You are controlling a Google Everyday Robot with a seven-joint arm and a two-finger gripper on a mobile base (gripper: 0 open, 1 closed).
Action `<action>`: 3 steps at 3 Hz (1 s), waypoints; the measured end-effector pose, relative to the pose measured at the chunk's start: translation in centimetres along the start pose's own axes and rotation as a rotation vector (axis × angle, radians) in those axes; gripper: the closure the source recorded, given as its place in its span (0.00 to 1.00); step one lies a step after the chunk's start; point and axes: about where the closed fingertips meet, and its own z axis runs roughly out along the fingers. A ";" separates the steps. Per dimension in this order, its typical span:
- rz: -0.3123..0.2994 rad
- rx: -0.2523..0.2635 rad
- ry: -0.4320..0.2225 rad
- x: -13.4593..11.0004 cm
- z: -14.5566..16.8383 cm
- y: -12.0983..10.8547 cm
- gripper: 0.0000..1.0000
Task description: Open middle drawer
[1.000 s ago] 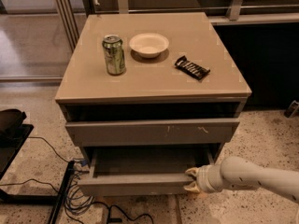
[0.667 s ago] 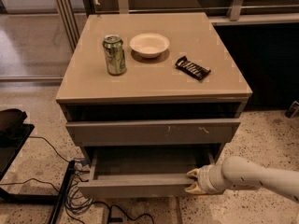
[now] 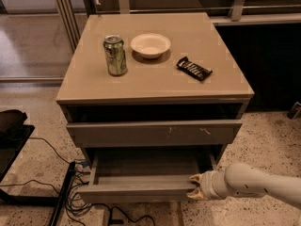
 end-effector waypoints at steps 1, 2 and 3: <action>0.000 0.000 0.000 0.0 0.0 0.0 0.58; 0.000 0.000 0.000 0.0 0.0 0.0 0.61; 0.004 -0.003 -0.011 0.4 -0.2 0.9 0.84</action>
Offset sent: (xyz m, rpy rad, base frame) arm 0.0000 0.0000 0.0000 0.0000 0.0000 0.0000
